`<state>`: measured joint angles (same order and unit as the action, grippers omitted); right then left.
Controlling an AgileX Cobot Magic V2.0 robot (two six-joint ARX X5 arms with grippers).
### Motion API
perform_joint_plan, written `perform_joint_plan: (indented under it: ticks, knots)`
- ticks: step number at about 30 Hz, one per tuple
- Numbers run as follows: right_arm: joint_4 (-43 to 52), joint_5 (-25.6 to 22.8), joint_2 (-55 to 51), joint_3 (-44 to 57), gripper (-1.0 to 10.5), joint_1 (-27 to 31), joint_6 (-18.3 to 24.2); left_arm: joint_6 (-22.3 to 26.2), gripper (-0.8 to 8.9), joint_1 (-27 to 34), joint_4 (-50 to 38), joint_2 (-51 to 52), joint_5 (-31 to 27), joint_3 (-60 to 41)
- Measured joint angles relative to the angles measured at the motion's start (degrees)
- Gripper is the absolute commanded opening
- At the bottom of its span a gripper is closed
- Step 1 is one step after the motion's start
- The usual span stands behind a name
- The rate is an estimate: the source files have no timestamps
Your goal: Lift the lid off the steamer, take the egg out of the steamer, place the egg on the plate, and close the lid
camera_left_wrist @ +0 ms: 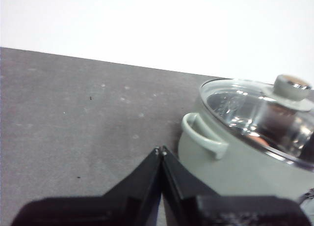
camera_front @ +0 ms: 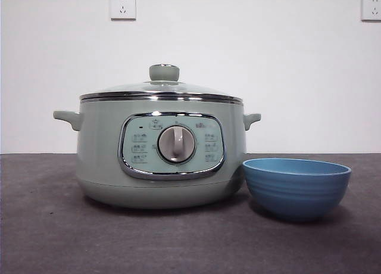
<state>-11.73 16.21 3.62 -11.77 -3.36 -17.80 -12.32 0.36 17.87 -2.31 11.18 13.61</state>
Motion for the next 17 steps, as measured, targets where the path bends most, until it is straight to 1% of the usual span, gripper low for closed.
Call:
perform_joint_plan:
  ticks: [3,6,9,12,15,17]
  knots:
    - [-1.68,2.73,3.63,-4.37,-0.1,-0.04,-0.22,-0.44,-0.08,0.0,3.5,-2.23,2.25,4.66]
    - [-3.87,6.82,8.94,-10.14,-0.1,-0.04,-0.17,-0.61,-0.08,0.0,6.6,-5.31,6.12,10.03]
    - [-7.5,11.3,14.84,-16.2,-0.1,-0.04,1.11,-0.7,-0.08,0.0,9.9,-8.79,10.36,15.37]
    - [-13.11,16.24,21.0,-22.8,-0.1,-0.04,4.02,-0.17,-0.08,0.0,12.96,-12.57,14.78,20.31]
    - [-20.0,21.31,27.02,-29.88,-0.1,-0.04,8.81,1.33,-0.08,0.0,16.11,-16.28,20.04,24.94]
    - [-24.55,23.28,30.82,-34.42,-0.1,-0.07,12.44,2.56,-0.08,-0.02,18.25,-18.64,23.32,27.82]
